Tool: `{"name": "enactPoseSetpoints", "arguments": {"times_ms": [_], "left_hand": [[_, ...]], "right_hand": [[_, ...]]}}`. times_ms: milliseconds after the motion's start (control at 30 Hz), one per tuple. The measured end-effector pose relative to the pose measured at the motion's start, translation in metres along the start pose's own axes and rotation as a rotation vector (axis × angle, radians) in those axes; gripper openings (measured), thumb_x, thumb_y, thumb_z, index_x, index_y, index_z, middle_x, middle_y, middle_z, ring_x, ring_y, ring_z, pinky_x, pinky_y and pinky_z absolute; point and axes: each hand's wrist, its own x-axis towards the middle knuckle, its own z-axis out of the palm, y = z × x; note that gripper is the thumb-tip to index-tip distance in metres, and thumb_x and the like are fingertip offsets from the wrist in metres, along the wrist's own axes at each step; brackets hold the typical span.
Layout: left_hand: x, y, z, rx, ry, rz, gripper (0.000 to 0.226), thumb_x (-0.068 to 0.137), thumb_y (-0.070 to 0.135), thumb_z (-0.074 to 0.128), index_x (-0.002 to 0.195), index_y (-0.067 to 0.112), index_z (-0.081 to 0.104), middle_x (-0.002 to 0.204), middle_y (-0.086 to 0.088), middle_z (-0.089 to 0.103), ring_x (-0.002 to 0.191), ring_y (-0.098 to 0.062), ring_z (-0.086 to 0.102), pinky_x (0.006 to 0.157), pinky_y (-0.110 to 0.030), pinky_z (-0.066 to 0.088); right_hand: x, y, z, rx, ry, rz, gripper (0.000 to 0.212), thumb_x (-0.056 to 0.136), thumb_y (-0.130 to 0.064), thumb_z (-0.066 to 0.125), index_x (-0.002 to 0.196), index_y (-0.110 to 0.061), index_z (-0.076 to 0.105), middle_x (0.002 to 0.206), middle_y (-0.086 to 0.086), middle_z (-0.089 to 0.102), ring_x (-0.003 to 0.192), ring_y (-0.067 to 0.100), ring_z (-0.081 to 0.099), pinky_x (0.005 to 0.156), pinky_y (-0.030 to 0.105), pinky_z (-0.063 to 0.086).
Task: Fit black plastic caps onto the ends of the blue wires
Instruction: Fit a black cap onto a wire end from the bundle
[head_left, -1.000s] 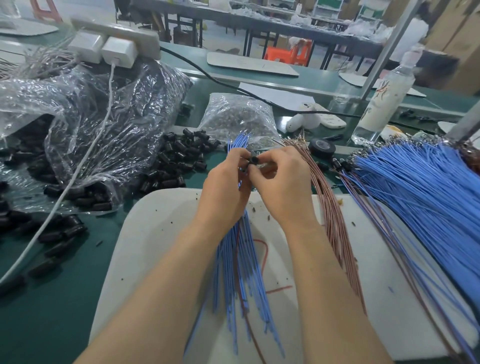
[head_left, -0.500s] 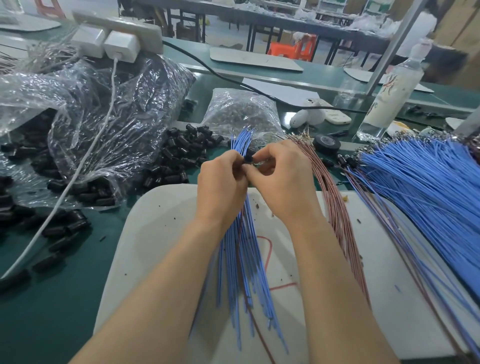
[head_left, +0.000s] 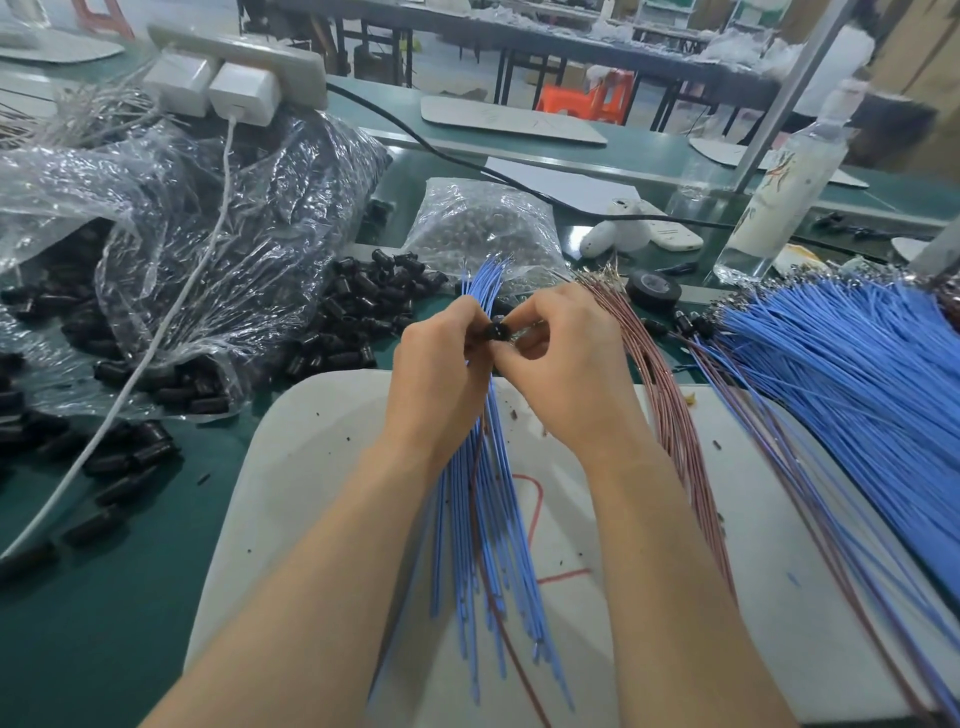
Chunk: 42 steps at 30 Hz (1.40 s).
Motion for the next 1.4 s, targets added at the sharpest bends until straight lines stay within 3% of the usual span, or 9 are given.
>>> {"name": "enactPoseSetpoints", "arguments": {"times_ms": [133,233,367,567,1067,1233,1400], "left_hand": [[0.0,0.0,0.0,0.017,0.039,0.004,0.007,0.084,0.002,0.058,0.08,0.007,0.062,0.073,-0.004,0.069,0.07,-0.024,0.063,0.068,-0.038,0.052],[0.0,-0.001,0.001,0.029,0.03,-0.016,0.005,0.086,0.008,0.061,0.081,0.008,0.062,0.074,-0.004,0.068,0.073,-0.023,0.064,0.072,-0.04,0.052],[0.001,-0.001,0.002,0.039,0.027,-0.021,0.004,0.086,0.007,0.061,0.082,0.008,0.062,0.074,-0.003,0.068,0.074,-0.025,0.063,0.073,-0.042,0.051],[0.001,0.0,0.0,0.057,0.025,0.011,0.006,0.085,0.004,0.057,0.083,0.006,0.062,0.076,-0.007,0.069,0.076,-0.03,0.062,0.072,-0.045,0.051],[0.0,0.007,-0.002,0.236,0.023,0.063,0.008,0.089,0.006,0.051,0.085,0.005,0.058,0.077,-0.012,0.064,0.076,-0.037,0.054,0.07,-0.047,0.045],[0.0,0.005,-0.005,0.076,-0.144,0.034,0.016,0.088,0.01,0.06,0.104,0.013,0.061,0.085,-0.002,0.068,0.082,-0.027,0.063,0.077,-0.041,0.051],[0.001,0.0,-0.009,0.008,-0.194,0.113,0.008,0.086,0.011,0.067,0.094,0.013,0.068,0.076,0.008,0.068,0.072,-0.007,0.061,0.074,-0.024,0.05]], "right_hand": [[0.001,0.002,-0.012,0.085,0.007,0.011,0.011,0.084,-0.015,0.068,0.095,-0.016,0.07,0.098,-0.001,0.062,0.082,0.008,0.063,0.085,0.026,0.052],[0.001,0.004,-0.021,0.188,0.051,0.028,0.018,0.089,-0.007,0.061,0.093,-0.024,0.065,0.089,-0.01,0.065,0.082,0.005,0.064,0.08,0.02,0.052],[-0.001,0.001,-0.021,0.253,0.016,0.035,0.016,0.086,-0.008,0.065,0.088,-0.023,0.067,0.083,-0.011,0.069,0.078,0.002,0.065,0.074,0.013,0.049],[-0.002,-0.001,-0.021,0.213,-0.002,0.043,0.013,0.086,-0.007,0.066,0.086,-0.019,0.07,0.078,-0.007,0.07,0.074,0.003,0.065,0.074,0.015,0.051],[-0.002,-0.003,-0.01,0.036,0.095,-0.084,0.011,0.081,0.002,0.061,0.082,-0.005,0.07,0.079,0.006,0.068,0.077,0.021,0.064,0.077,0.04,0.05],[0.0,0.007,-0.013,0.069,0.106,-0.047,0.014,0.081,0.001,0.063,0.08,-0.011,0.071,0.075,0.0,0.069,0.074,0.017,0.065,0.076,0.035,0.052],[0.002,0.026,-0.023,0.186,0.001,0.066,0.013,0.081,-0.005,0.071,0.08,-0.018,0.071,0.075,-0.006,0.07,0.074,0.008,0.067,0.075,0.023,0.054]]}}
